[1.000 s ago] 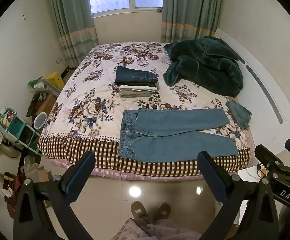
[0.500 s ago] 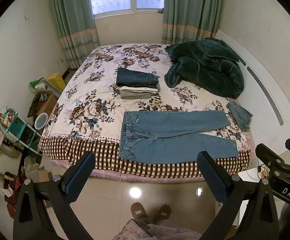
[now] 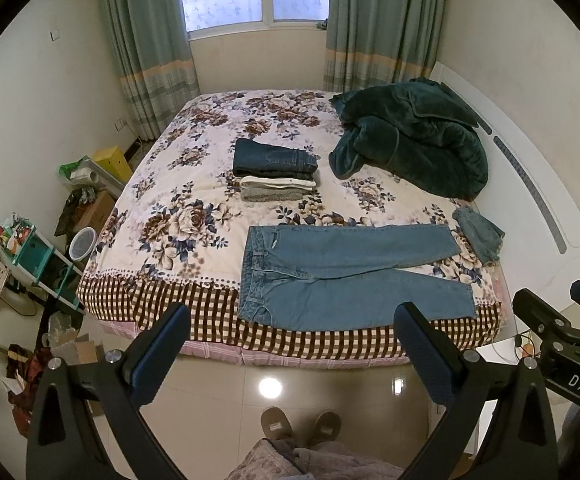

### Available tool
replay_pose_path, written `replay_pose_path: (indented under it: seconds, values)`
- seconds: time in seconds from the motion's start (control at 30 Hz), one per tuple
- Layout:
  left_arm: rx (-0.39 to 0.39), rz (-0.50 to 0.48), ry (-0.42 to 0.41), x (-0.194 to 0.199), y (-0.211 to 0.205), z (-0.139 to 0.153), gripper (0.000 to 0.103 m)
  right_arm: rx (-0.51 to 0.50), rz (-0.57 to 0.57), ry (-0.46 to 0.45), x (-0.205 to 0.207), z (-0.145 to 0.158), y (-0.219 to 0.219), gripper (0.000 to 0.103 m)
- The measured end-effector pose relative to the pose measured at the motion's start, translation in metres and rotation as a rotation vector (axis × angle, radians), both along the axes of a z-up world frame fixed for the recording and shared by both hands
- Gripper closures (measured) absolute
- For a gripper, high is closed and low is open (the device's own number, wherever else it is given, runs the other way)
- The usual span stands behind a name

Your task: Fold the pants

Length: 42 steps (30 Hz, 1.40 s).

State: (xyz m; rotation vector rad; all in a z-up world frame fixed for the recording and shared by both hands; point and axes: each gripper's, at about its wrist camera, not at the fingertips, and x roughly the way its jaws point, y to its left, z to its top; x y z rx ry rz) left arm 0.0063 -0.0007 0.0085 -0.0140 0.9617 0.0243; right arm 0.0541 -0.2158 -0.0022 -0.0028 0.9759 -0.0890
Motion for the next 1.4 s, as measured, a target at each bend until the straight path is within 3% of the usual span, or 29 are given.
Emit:
replay_pose_path:
  seconds: [0.53,0.87,1.4]
  values:
    - [0.0,0.004,-0.006,0.007,-0.002,0.006,0.0,0.006,-0.001,-0.014,-0.004,0.005,0.004,0.0]
    - [-0.002,0.0,-0.012,0.022,-0.002,0.026,0.0,0.008,0.0,-0.022,-0.004,0.012,0.004,0.0]
    - [0.001,0.002,-0.018,0.013,-0.003,0.02,0.0,0.011,0.006,-0.018,-0.002,0.016,0.003,0.0]
